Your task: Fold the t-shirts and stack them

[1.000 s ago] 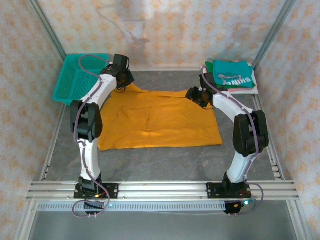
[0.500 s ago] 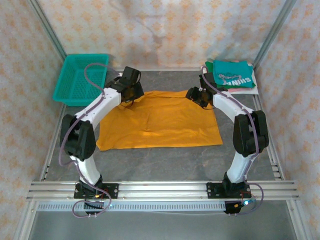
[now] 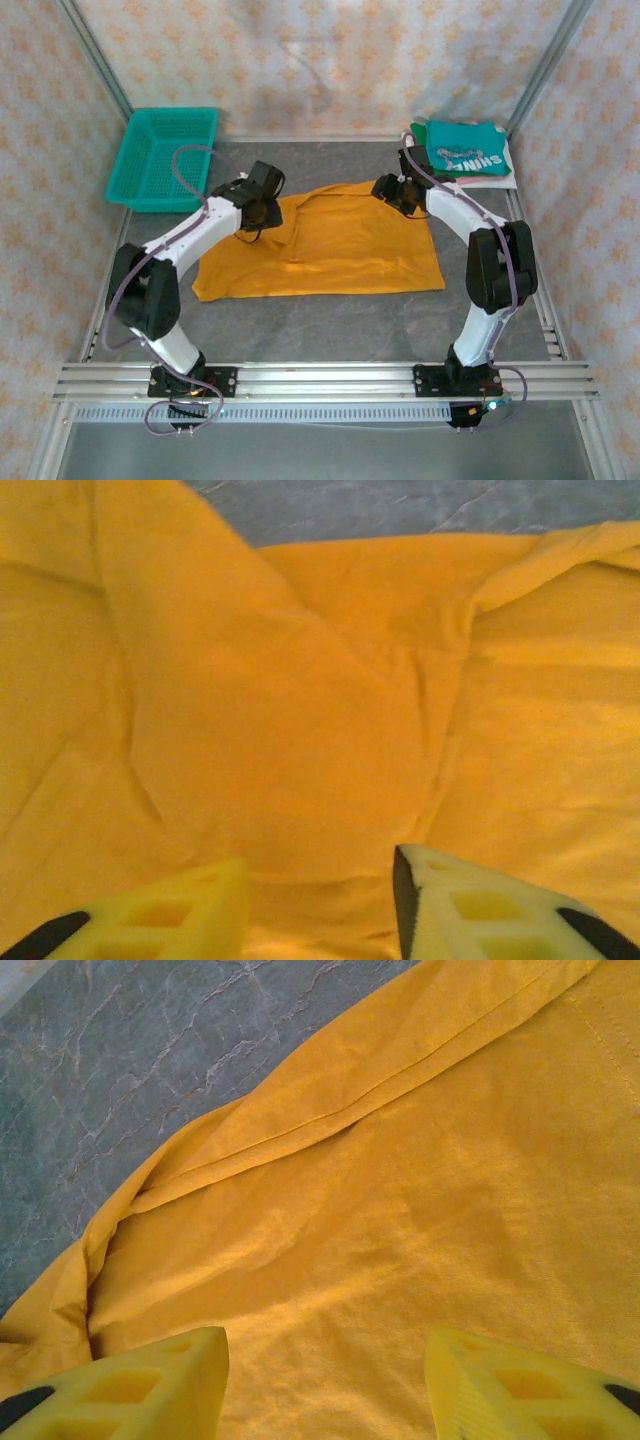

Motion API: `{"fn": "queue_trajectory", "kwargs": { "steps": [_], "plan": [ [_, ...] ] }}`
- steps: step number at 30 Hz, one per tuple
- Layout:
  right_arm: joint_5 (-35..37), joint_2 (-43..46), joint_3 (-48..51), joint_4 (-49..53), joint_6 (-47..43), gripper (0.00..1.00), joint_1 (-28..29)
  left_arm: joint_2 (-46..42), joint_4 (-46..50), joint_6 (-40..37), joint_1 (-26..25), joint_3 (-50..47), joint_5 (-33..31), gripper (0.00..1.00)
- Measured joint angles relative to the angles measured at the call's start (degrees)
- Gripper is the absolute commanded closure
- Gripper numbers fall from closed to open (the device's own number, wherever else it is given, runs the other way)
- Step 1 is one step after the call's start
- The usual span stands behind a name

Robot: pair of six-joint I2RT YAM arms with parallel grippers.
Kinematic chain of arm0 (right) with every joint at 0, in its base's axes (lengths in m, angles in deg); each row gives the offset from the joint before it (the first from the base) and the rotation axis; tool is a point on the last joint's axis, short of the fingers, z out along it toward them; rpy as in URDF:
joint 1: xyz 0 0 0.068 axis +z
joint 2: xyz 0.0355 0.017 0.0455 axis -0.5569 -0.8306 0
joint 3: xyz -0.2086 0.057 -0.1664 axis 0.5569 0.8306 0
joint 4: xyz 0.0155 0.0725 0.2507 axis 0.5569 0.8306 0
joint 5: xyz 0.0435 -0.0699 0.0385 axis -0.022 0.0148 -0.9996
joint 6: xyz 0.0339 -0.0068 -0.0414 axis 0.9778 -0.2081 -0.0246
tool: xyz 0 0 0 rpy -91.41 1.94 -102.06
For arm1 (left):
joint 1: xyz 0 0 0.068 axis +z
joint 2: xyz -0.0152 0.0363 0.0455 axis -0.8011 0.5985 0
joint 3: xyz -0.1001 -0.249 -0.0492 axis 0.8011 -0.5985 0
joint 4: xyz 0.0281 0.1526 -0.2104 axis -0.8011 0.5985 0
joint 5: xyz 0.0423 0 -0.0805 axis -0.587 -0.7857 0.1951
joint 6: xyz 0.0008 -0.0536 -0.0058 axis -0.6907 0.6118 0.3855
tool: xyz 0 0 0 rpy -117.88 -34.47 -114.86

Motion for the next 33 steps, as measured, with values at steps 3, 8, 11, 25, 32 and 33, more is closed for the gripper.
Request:
{"fn": "queue_trajectory", "kwargs": {
  "steps": [3, 8, 11, 25, 32, 33],
  "plan": [
    [0.0, 0.0, 0.0, -0.02, 0.0, 0.46, 0.0, -5.75, -1.64, -1.14, 2.69, -3.98, 2.05, 0.58],
    [-0.07, -0.04, 0.0, -0.02, 0.02, 0.46, 0.0, -6.78, -5.18, -2.84, 12.2, -5.42, 5.99, 0.6],
    [-0.07, -0.09, 0.0, -0.02, 0.09, 0.45, 0.0, -1.77, -6.8, -3.87, 15.21, -5.35, 8.13, 0.59],
    [0.02, -0.09, 0.0, 0.02, 0.2, 0.45, 0.0, 11.06, -10.84, -3.93, 13.55, -5.2, 16.13, 0.63],
    [0.61, -0.11, -0.13, 0.44, 0.15, 0.45, -0.37, 10.62, -11.52, -3.93, 13.55, -7.78, 14.29, 1.0],
    [0.63, -0.15, -0.35, 0.72, 0.13, 0.44, -0.7, 10.54, -11.56, -4.09, 13.55, -7.74, 14.14, 1.0]
  ]
}}
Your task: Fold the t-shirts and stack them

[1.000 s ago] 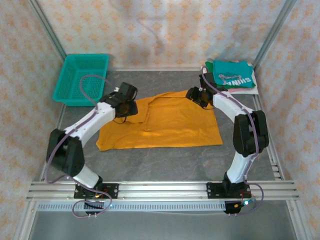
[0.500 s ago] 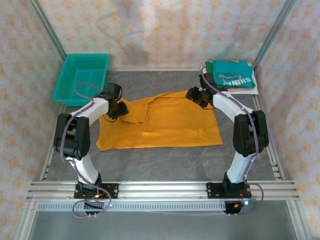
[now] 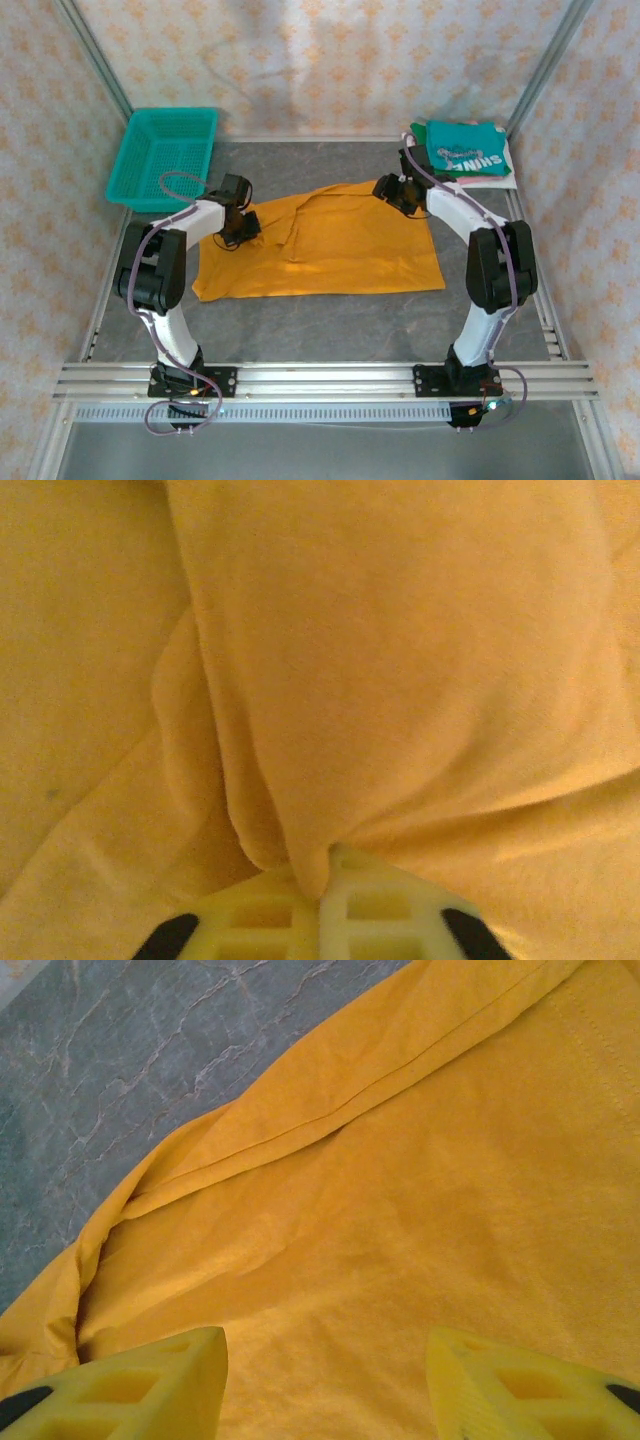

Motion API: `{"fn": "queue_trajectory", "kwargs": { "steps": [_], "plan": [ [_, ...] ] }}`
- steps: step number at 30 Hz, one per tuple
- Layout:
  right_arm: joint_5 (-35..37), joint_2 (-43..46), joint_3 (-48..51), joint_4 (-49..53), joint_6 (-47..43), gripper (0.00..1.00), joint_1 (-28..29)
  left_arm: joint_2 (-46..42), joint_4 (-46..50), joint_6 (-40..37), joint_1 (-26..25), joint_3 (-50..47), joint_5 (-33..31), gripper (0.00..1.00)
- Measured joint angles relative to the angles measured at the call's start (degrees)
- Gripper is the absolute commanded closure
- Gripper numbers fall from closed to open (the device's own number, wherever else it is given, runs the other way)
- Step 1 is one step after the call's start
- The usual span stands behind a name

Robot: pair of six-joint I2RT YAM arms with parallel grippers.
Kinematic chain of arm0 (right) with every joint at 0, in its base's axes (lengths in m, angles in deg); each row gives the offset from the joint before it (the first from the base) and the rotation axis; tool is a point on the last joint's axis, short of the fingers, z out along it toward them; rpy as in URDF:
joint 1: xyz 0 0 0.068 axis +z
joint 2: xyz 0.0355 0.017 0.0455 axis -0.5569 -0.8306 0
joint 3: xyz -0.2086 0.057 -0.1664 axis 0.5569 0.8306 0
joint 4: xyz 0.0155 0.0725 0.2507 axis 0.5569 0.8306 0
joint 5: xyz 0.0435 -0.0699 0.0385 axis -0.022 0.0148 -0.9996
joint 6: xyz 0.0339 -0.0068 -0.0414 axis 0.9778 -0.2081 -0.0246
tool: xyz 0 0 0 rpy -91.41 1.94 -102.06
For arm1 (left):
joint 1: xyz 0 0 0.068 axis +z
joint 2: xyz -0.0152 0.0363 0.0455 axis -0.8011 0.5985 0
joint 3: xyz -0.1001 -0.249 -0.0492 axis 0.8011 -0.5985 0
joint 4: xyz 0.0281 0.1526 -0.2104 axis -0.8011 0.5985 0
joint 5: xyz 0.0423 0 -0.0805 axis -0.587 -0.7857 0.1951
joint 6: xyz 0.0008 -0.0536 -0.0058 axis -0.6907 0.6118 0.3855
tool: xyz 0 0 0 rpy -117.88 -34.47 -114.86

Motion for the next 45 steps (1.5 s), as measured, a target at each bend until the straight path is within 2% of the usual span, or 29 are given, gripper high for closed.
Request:
{"fn": "queue_trajectory", "kwargs": {
  "steps": [5, 11, 21, 27, 31, 39, 41, 45],
  "plan": [
    [0.24, -2.27, -4.0, 1.81, -0.44, 0.44, -3.74, -0.76, 1.25, 0.13, 0.0, 1.92, -0.87, 1.0],
    [2.23, -13.09, -20.37, 9.29, -3.06, 0.45, -7.89, -3.3, 3.58, -0.28, 0.04, 8.07, -1.07, 1.0],
    [7.19, -30.47, -44.04, 21.66, -5.95, 0.49, -8.13, -5.25, 8.04, -1.31, 0.04, 12.22, -1.27, 1.0],
    [7.52, -36.7, -51.56, 25.62, -5.97, 0.5, -8.13, -6.36, 10.45, -1.44, 0.04, 12.81, -1.29, 1.0],
    [7.06, -39.32, -52.94, 26.32, -5.79, 0.58, -8.13, -7.52, 11.34, -1.77, 0.04, 12.83, -1.31, 1.0],
    [6.25, -41.31, -53.83, 27.3, -5.14, 0.95, -8.13, -8.2, 12.83, -1.79, 0.15, 13.79, -1.46, 1.0],
    [6.27, -41.31, -53.86, 27.34, -5.07, 1.0, -8.13, -8.2, 13.38, -1.81, 0.15, 14.21, -1.46, 1.0],
    [6.51, -41.13, -53.83, 27.41, -4.92, 1.0, -8.13, -8.2, 14.71, -2.67, 0.28, 16.06, -1.46, 1.0]
  ]
}}
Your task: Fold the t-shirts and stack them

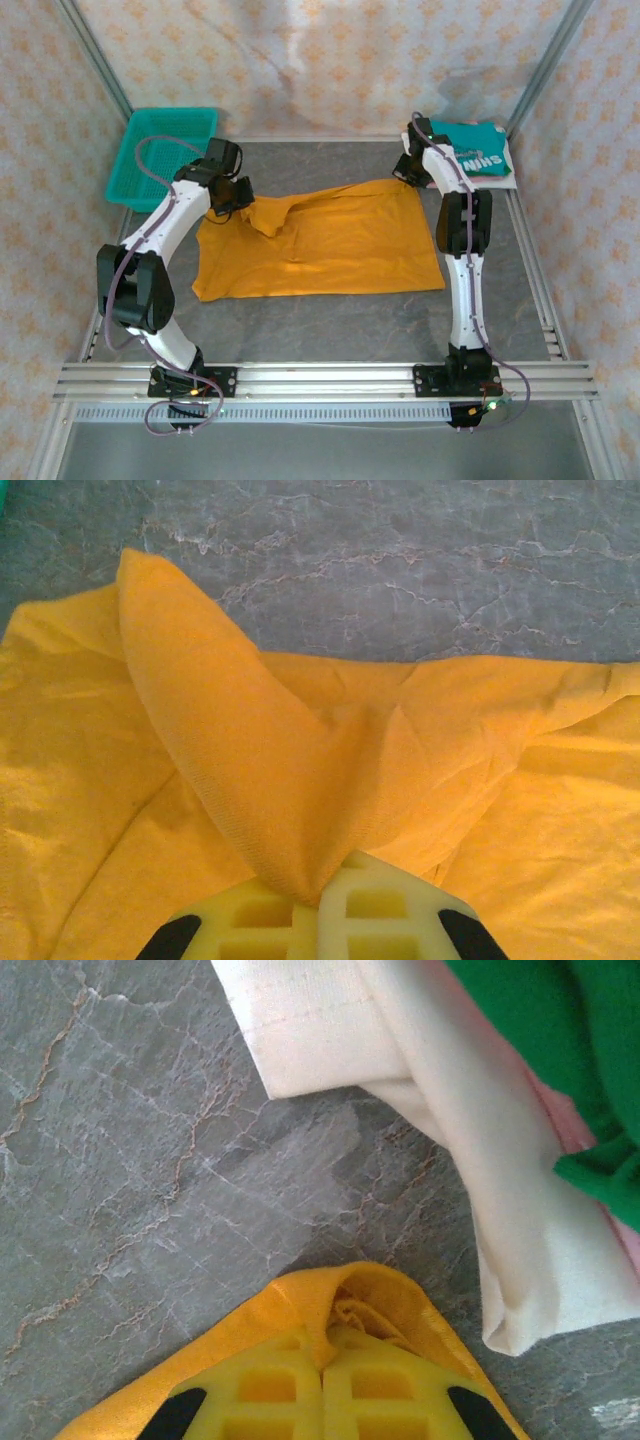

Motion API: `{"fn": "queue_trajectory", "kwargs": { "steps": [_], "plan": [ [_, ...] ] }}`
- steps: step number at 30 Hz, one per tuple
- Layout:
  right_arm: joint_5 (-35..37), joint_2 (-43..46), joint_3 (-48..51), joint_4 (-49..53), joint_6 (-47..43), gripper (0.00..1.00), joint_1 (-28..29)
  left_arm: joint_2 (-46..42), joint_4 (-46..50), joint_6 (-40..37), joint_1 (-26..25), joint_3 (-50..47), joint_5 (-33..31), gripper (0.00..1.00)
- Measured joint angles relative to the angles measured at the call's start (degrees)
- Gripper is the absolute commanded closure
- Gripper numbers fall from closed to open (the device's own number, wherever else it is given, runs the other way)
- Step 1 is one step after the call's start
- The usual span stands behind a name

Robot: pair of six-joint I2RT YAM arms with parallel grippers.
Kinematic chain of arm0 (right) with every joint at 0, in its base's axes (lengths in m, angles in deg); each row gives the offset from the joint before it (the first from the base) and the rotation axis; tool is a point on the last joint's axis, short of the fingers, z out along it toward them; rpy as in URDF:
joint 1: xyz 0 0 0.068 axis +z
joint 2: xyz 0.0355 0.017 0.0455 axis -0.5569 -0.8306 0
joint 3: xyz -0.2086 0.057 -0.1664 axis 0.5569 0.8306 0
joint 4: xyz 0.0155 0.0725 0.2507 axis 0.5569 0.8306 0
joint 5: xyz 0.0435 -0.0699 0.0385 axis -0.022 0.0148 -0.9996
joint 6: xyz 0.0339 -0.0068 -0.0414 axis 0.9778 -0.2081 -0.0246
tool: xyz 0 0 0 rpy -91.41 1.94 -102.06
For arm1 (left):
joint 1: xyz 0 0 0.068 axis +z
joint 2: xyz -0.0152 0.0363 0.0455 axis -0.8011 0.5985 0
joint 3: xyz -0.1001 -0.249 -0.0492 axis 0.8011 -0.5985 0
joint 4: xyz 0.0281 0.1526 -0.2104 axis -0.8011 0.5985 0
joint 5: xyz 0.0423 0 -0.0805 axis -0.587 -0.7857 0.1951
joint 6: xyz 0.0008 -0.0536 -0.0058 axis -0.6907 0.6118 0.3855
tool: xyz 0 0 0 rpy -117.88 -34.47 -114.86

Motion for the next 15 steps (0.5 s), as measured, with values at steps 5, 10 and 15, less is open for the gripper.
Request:
{"fn": "queue_trajectory", "kwargs": {
  "steps": [5, 10, 15],
  "plan": [
    [0.76, 3.78, 3.3, 0.09, 0.0, 1.0, -0.04, 0.0, 1.07, -0.48, 0.79, 2.14, -0.02, 1.0],
    [1.05, 11.15, 9.79, -0.98, 0.04, 1.0, -0.44, 0.04, 1.92, -0.9, 1.7, 2.19, -0.04, 1.0],
    [1.05, 16.13, 15.52, -3.17, 0.04, 1.0, -0.87, 0.04, 2.25, -1.62, 3.17, 2.16, -0.04, 1.0]
  ]
}}
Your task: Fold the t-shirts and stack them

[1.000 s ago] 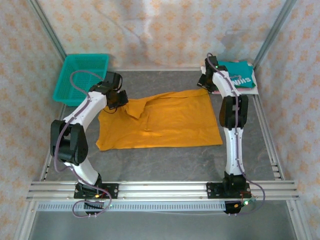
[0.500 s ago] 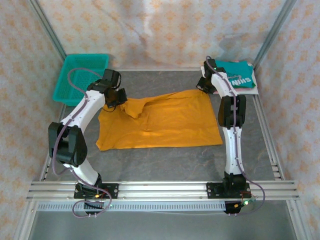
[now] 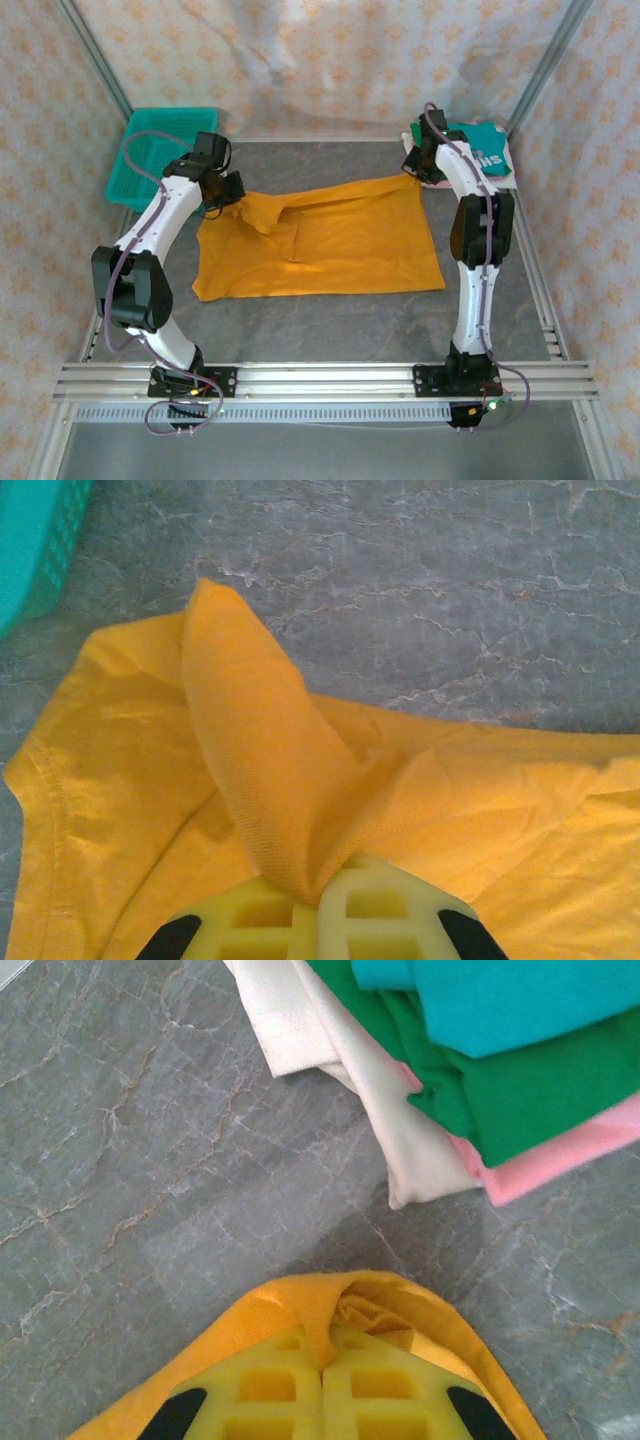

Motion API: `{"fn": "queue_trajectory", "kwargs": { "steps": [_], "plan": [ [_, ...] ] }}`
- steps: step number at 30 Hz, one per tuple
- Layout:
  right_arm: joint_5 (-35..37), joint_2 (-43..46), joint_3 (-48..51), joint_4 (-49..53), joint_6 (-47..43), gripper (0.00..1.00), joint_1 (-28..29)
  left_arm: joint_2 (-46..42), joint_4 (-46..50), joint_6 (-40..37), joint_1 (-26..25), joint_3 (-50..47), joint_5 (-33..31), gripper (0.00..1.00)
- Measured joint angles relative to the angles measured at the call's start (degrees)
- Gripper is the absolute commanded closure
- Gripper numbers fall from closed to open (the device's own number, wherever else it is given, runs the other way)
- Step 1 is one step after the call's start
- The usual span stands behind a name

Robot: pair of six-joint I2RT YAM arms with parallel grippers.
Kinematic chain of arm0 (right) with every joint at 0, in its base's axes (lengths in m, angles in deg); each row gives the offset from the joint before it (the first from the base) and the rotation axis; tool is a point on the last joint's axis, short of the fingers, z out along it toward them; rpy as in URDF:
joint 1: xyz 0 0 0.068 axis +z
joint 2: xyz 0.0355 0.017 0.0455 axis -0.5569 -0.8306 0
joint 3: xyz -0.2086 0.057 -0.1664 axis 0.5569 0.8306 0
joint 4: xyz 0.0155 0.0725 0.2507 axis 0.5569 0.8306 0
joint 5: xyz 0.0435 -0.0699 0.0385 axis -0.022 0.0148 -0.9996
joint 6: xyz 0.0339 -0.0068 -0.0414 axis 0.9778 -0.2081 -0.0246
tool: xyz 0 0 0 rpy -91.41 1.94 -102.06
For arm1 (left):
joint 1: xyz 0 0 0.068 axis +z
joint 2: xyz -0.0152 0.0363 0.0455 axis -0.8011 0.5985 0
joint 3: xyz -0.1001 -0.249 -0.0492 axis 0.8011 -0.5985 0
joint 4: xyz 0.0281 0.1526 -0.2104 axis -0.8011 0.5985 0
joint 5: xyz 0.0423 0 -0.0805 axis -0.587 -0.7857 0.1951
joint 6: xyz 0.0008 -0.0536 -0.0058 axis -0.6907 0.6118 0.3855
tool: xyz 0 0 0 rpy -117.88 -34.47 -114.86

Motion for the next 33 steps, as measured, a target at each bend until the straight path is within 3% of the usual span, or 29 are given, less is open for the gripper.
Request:
{"fn": "queue_trajectory", "kwargs": {
  "steps": [16, 33],
  "plan": [
    [-1.84, 14.1, 24.7, -9.9, 1.07, 1.0, -0.55, -1.6, 1.22, -0.09, 1.03, -8.41, 1.92, 1.0],
    [-2.67, 21.24, 33.4, -13.53, 0.87, 1.0, -0.57, -2.91, 5.01, -1.53, 1.86, -7.45, 3.98, 1.0]
  ]
}}
